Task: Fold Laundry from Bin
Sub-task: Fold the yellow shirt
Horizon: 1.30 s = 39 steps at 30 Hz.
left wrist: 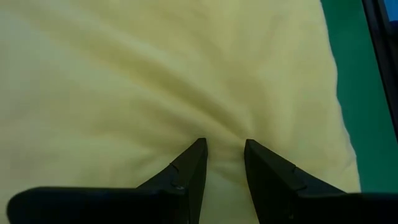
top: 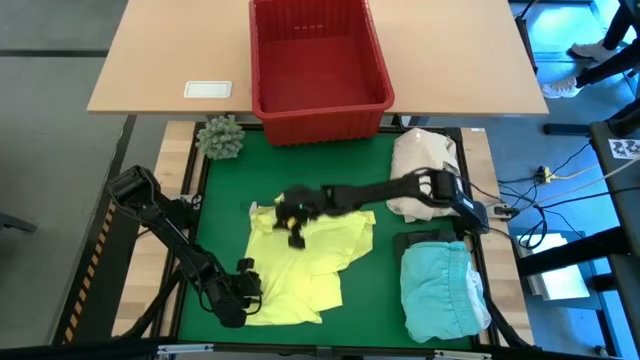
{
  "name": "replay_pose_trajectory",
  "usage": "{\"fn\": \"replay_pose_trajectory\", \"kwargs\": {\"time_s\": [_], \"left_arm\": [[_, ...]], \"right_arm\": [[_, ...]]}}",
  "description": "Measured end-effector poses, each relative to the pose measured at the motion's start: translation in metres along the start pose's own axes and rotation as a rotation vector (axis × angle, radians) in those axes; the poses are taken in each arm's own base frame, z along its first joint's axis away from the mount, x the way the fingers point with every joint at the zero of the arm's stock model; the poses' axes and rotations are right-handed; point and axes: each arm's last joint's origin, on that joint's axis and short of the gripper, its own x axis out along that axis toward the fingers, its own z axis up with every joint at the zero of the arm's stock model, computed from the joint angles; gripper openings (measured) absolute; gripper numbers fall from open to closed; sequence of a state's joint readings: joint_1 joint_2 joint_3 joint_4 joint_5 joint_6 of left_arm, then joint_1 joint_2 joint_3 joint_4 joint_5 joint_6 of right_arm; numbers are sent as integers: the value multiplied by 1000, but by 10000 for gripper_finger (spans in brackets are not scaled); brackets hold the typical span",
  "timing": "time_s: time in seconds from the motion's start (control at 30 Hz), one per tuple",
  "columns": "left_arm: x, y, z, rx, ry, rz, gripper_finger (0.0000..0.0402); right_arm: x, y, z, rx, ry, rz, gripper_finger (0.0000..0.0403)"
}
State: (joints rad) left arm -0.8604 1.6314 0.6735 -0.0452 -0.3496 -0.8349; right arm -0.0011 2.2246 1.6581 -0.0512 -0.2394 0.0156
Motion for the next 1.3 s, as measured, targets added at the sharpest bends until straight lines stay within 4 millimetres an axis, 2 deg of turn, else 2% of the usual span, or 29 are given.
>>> {"fn": "replay_pose_trajectory", "kwargs": {"time_s": [0.13,0.2,0.3,0.57,0.8,0.93,1.03,1.17,1.3], "left_arm": [[0,0,0,0,0,1,105],[0,0,0,0,1,0,105],[0,0,0,0,1,0,105],[0,0,0,-27,1,0,105],[0,0,0,-27,2,-1,105],[0,0,0,-27,2,-1,105],[0,0,0,-27,3,-2,105],[0,0,0,-28,3,-2,105],[0,0,0,-27,3,-2,105]], "right_arm": [[11,32,-6,-62,24,7,0],[13,36,-11,-63,58,-26,0],[17,31,-15,-52,66,-115,0],[18,-7,-26,38,111,-228,0],[3,-61,-28,164,89,-384,1],[-5,-82,-28,217,79,-366,1],[-7,-74,-22,188,70,-271,1],[-1,-50,-17,96,65,-148,1],[4,-32,-18,48,83,-130,1]]}}
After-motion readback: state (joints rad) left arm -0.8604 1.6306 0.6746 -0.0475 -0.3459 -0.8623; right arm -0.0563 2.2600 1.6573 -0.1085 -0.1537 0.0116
